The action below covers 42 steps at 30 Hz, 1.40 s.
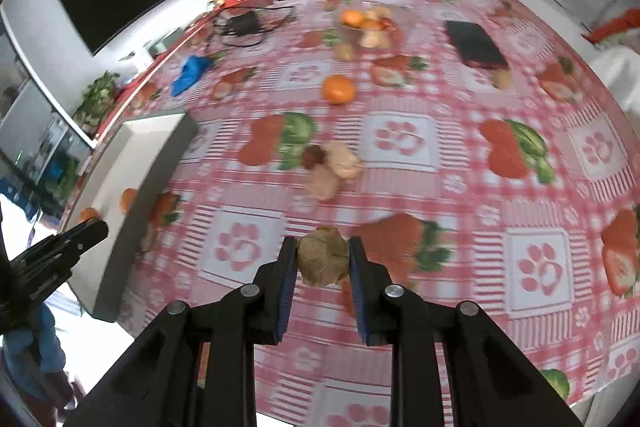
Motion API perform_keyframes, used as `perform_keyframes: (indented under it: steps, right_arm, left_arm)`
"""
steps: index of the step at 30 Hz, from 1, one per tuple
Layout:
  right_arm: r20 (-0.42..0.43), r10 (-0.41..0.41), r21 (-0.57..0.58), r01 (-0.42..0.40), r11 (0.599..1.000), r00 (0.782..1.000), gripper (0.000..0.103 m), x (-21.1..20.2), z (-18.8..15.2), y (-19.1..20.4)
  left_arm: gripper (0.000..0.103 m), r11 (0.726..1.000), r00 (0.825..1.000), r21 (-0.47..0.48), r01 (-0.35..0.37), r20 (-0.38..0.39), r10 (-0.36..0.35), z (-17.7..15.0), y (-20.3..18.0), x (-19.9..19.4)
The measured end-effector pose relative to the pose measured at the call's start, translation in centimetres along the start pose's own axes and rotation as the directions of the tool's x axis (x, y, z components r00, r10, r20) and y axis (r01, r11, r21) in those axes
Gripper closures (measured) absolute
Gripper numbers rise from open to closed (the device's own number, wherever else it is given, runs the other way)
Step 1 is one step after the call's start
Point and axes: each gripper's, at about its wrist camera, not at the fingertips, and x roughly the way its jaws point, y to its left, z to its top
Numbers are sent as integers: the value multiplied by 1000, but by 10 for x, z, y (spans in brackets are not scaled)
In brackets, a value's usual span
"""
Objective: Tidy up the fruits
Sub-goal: 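Carry the red and brown fruits into the white tray and open both tools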
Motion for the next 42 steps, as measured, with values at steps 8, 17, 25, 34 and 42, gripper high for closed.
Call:
perform_keyframes:
  steps: [8,17,25,34,42]
  right_arm:
    - [-14,44,-99,-45,994,999,76,5,15,60]
    - [-48,90,-189,-97,977,995,76,20,25,122]
    - [-87,116,-253,-135,958,989,76,38,26,166]
    - [-115,137,-289,-165,943,984,76,53,27,197]
    - [-161,150,-300,-193,934,976,76,70,23,214]
  left_arm:
    - [79,996,998,-70,-54,8,55,-4,42,-8]
    - [79,991,996,-99,-85,16,87,-9,71,-12]
    - [79,989,996,-115,-93,3,94,-14,86,-10]
    - [79,988,994,-111,-105,-11,105,-14,90,-2]
    - [79,988,994,-112,-110,-31,108,-14,93,8]
